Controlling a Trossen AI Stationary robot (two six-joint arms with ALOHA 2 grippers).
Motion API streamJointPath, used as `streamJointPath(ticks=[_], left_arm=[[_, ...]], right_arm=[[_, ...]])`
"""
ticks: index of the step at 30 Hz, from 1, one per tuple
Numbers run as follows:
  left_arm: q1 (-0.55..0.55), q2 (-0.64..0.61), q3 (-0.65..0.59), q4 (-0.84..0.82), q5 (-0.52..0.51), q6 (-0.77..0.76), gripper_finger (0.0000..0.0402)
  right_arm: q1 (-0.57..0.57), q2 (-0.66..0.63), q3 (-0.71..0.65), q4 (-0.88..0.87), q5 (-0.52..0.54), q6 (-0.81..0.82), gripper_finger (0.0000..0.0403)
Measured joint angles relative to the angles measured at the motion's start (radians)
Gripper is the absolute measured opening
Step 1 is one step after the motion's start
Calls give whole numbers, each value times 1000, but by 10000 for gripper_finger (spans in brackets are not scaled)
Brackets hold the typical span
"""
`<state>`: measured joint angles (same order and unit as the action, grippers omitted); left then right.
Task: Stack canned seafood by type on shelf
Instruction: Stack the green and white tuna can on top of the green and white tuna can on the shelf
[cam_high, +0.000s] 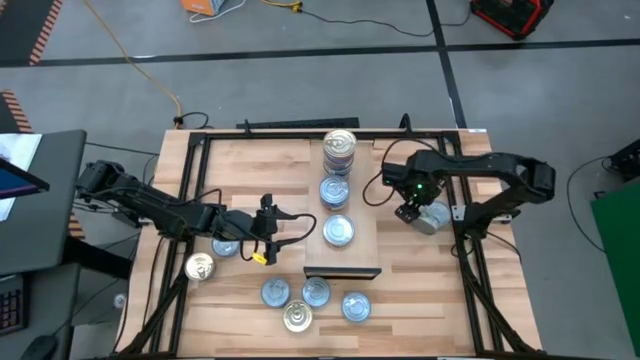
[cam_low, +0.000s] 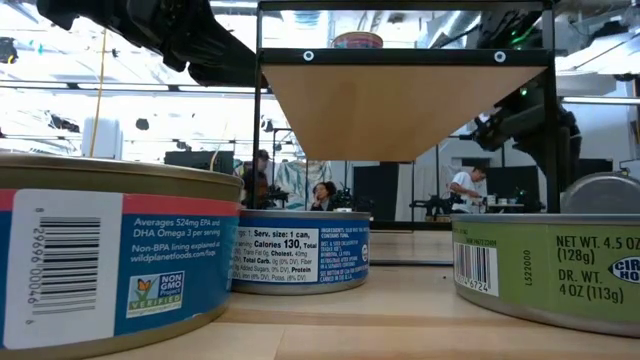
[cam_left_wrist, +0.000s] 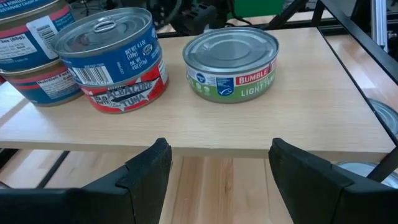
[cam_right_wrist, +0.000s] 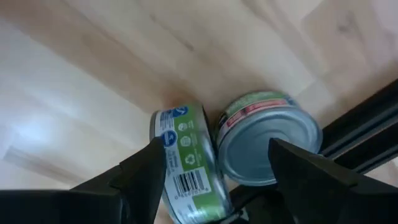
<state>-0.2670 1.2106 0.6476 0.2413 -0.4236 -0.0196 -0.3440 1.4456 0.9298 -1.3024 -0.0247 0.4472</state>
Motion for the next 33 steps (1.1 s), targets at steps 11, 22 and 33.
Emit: streamJointPath(ticks=[11, 22, 33], left_arm=[[0, 0, 0, -8, 0, -2, 258], [0, 0, 0, -5, -1, -13, 258], [0, 0, 0, -4, 8, -15, 258]], right_arm=[[41, 50, 0, -68, -27, -25, 310], [206, 15, -9, -170, -23, -90, 310], [227, 15, -106, -170, -30, -109, 309]])
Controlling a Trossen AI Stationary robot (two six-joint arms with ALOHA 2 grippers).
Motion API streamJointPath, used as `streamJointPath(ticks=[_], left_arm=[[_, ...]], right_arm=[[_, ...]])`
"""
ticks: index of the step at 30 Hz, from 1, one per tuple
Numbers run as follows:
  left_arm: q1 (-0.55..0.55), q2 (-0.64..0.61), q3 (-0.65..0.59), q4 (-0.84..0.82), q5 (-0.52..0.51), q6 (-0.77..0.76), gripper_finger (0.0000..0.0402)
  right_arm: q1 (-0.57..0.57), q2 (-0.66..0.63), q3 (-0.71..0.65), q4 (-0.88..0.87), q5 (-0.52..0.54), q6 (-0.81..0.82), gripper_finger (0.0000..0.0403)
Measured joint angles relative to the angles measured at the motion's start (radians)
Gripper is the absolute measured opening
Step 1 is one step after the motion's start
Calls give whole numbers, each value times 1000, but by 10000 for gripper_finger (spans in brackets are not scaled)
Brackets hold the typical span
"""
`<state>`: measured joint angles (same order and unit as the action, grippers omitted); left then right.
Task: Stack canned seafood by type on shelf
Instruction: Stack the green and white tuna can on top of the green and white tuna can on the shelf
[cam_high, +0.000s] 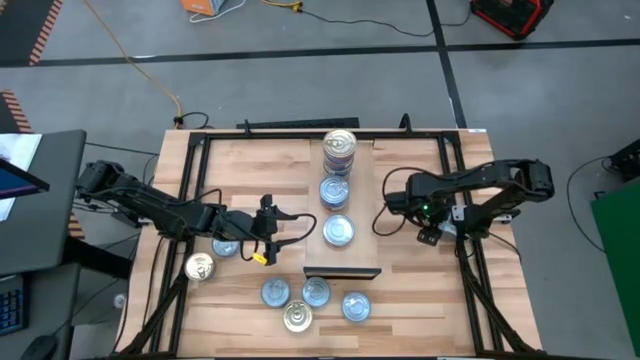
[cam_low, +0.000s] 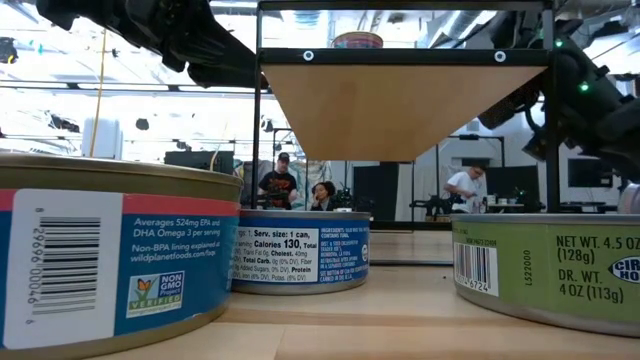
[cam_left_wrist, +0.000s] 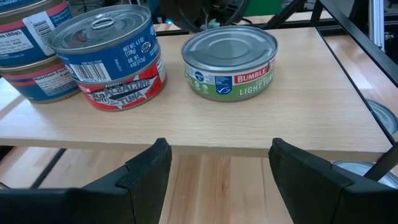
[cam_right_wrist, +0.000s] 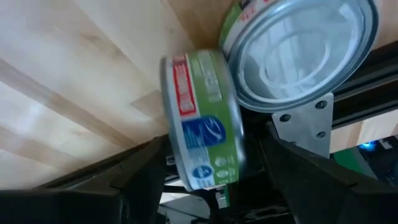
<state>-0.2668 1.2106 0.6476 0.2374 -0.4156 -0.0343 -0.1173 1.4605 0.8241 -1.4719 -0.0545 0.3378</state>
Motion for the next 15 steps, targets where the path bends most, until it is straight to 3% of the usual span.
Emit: streamJointPath(ticks=[6, 13, 15], left_arm=[[0, 0, 0, 7, -7, 6, 258], [0, 0, 0, 22, -13, 25, 258], [-1, 0, 0, 43, -16, 44, 258]], right_arm=[[0, 0, -20, 39, 1, 0, 272], [0, 0, -31, 52, 3, 5, 168], [0, -2, -31, 50, 4, 5, 160]])
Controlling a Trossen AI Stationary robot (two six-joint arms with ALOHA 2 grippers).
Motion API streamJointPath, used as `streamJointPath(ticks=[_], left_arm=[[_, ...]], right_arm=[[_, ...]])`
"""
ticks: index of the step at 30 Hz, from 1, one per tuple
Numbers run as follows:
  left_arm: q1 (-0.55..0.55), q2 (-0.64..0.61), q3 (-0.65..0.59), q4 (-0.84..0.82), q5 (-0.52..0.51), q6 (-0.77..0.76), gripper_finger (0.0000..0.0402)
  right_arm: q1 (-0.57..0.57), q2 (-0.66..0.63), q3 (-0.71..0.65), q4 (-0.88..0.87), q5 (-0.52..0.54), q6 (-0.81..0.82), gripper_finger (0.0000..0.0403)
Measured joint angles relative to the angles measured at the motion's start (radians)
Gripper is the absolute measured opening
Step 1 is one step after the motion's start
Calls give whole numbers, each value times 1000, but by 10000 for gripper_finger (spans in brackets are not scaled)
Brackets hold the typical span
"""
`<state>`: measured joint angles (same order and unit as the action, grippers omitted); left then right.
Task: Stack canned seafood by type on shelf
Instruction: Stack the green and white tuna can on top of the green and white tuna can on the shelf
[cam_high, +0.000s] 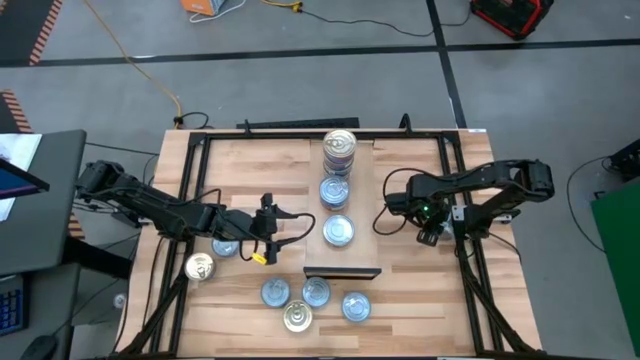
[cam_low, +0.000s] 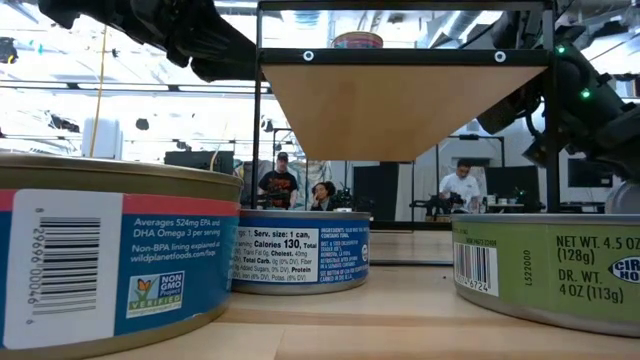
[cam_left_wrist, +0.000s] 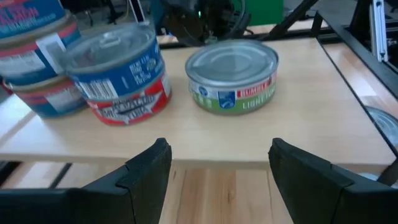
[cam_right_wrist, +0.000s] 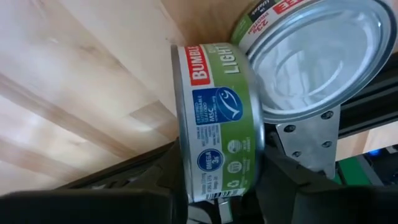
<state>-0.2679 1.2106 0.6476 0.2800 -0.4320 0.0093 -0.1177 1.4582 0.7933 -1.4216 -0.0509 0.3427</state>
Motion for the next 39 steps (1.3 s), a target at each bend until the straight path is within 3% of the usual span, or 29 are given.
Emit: streamJointPath(ticks=[5, 11, 22, 27, 33, 39], left_arm=[[-1, 0, 0, 25, -2, 23, 258], [-1, 0, 0, 23, 2, 15, 258], [-1, 0, 0, 17, 3, 12, 258], [-1, 0, 0, 17, 3, 8, 258], [-1, -1, 0, 25, 4, 6, 258], [-18, -1, 0, 67, 10, 35, 258]], right_arm=[[0, 0, 47, -44, 20, -5, 160], [0, -5, 214, -149, 98, -2, 160], [13, -162, 492, -115, 106, 25, 166], [54, -241, 535, 31, 3, 26, 166], [122, -282, 535, 387, -187, 96, 167], [207, -204, 535, 576, -214, 159, 168]])
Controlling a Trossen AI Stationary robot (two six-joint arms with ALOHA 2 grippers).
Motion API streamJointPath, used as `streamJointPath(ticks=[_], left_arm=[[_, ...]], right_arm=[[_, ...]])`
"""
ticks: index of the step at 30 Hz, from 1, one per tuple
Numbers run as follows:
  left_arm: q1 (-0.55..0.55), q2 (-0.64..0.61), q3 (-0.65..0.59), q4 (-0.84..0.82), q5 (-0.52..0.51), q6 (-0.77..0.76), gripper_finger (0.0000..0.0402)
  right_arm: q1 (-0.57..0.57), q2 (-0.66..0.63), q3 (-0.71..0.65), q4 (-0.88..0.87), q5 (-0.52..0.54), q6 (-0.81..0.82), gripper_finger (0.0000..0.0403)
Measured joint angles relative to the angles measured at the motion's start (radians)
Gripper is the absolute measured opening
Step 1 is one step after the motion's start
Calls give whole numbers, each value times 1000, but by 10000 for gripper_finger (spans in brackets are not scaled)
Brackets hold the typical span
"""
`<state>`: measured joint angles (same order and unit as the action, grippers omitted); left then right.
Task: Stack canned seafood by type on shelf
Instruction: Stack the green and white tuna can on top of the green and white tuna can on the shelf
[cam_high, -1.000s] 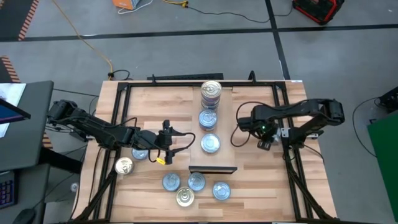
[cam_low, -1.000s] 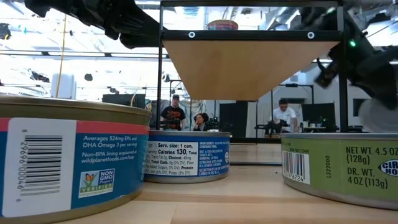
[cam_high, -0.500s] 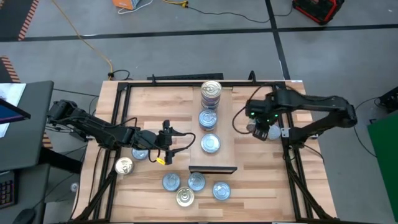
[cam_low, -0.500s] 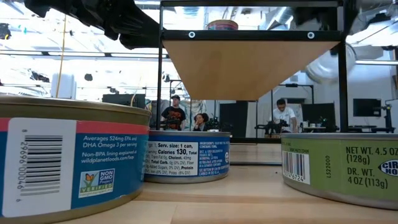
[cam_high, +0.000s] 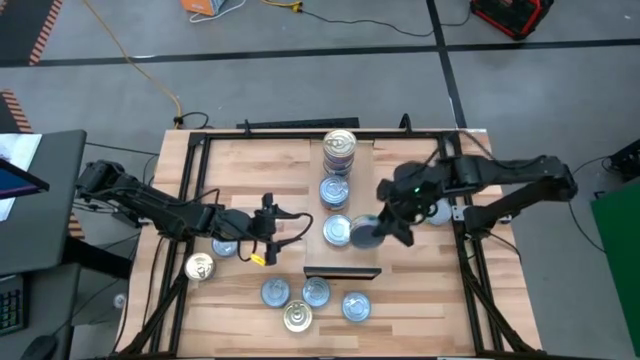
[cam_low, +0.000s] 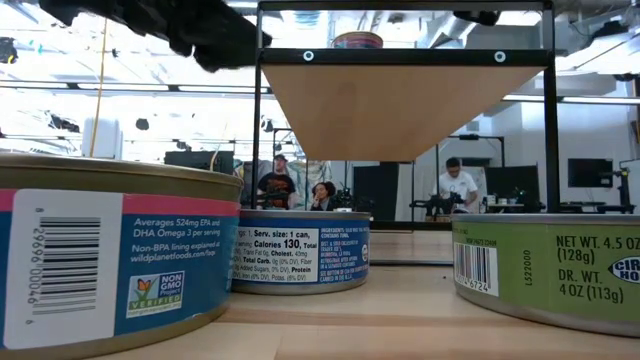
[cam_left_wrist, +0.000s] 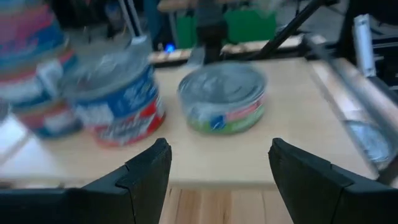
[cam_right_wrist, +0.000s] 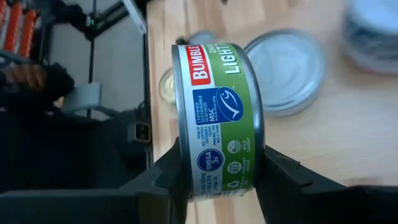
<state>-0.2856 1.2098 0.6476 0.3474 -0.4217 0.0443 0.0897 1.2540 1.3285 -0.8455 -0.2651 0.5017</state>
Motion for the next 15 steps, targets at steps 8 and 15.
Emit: streamJointPath(ticks=[8, 15], left_arm=[[-66, -1, 26, 74, -57, 212, 258], [-66, -1, 27, 60, -64, 219, 258]], right_arm=[[-44, 153, 0, 116, -110, 57, 168], [-142, 202, 0, 158, -203, 52, 169]])
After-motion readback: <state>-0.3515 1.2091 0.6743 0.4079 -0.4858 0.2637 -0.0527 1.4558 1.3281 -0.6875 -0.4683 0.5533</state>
